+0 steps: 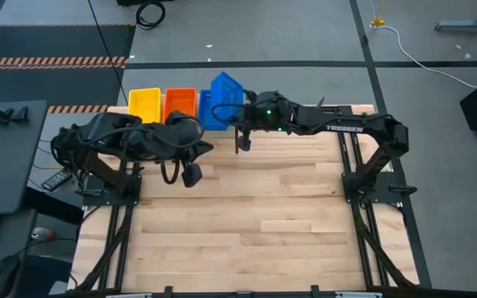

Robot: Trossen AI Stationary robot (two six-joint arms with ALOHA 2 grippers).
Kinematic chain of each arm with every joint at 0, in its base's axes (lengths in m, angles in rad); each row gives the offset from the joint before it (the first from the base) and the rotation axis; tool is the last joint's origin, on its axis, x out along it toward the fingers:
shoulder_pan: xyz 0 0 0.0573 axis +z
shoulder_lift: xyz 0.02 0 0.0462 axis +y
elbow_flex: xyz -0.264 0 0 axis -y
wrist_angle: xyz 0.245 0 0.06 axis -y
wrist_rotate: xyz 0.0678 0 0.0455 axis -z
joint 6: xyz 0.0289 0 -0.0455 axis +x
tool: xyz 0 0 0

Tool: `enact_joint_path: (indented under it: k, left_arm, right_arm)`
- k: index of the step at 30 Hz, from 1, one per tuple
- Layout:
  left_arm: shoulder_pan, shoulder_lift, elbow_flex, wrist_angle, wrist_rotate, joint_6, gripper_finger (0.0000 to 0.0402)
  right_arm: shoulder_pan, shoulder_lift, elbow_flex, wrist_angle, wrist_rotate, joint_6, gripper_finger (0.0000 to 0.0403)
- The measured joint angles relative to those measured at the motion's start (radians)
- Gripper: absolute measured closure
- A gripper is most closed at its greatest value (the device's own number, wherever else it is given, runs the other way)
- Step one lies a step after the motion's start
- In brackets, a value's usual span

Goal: Stack baskets on shelf by color
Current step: Stack the blue bin on top of the blue bin on the shelf

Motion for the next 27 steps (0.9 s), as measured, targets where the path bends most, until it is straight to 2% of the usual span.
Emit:
enact_joint_path:
  k: [7,13,27]
  left_arm:
    - [0.0,0.001,0.0,0.001,0.0,-0.02,0.0383]
    - [0.0,0.001,0.0,0.009,0.0,-0.02,0.0391]
    - [0.0,0.001,0.0,0.035,0.0,-0.054,0.0386]
  right_arm:
    - [-0.022,0.024,-0.001,0.043,-0.007,-0.015,0.0393]
    - [-0.043,0.052,0.0,0.104,-0.052,-0.015,0.0387]
    - [-0.045,0.057,0.0,0.101,-0.071,-0.014,0.0388]
